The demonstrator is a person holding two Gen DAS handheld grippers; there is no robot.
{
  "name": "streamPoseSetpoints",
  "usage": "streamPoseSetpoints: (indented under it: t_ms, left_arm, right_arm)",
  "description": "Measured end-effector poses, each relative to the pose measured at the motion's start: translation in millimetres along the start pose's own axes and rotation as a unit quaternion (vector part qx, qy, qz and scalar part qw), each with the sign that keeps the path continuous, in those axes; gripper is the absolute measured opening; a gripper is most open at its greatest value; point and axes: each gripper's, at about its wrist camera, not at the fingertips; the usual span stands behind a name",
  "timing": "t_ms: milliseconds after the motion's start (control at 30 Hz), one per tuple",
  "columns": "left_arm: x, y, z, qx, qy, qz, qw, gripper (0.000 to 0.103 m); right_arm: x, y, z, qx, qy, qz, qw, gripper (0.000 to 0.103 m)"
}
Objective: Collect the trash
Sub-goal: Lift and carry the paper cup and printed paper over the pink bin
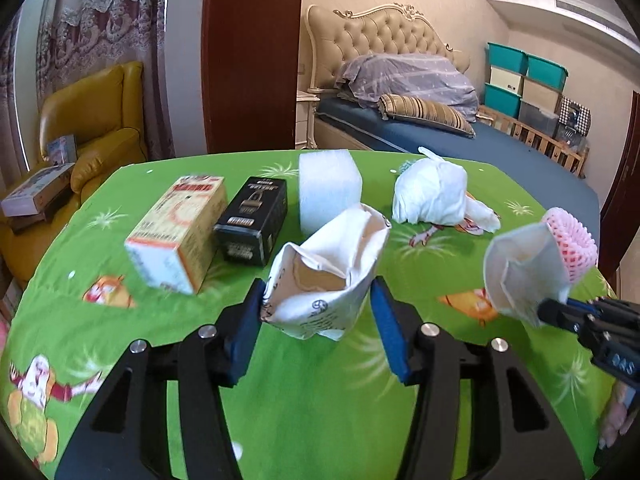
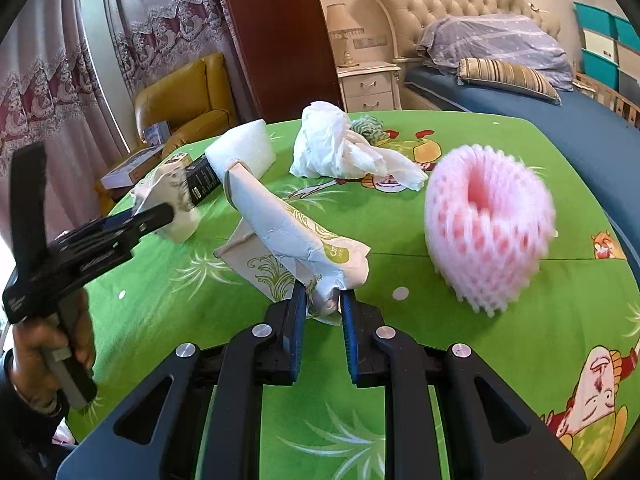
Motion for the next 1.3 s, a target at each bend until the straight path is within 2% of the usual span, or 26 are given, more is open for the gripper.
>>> streamPoseSetpoints:
  t_ms: [167, 333, 667, 1000, 1300]
  left_arm:
    - [-5.4, 11.2, -29.4, 0.025, -0.008, -0.008, 0.9996, 0.052]
    - [-7.4, 19.9, -51.7, 0.05, -0.018, -0.007, 0.9986, 0.052]
    - [-22.7, 28.4, -72.3, 0.056, -0.031, -0.018, 0.9978, 0.052]
    - [-50.3, 40.1, -98.6, 0.068, -0.056, -0.037, 0.9955, 0.052]
    - [-72.6, 50.2, -121.9, 0.076, -0.084, -0.042, 0.9927, 0.052]
  right_arm:
    - [-8.2, 2.2, -0.4, 0.003, 0.0, -0.005, 1.0, 0.018]
    - [-27.8, 3.3, -4.4, 0.019, 0.02, -0.035, 0.999, 0.018]
    - [-55.8, 5.9, -3.5, 0.023, 0.043, -0.067, 0.997, 0.018]
    - [-87.3, 5.8, -4.3, 0.032, 0.036, -0.088, 0.995, 0.018]
    - [-129.5, 4.4, -3.4, 0.044, 0.007, -0.103, 0.994, 0.018]
Point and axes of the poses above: each gripper's, at about its wrist camera, not at the fingertips, and z roughly the way its jaws point, x to its right, y to its underside, and after that the axes turned 4 degrees about x, right-handed
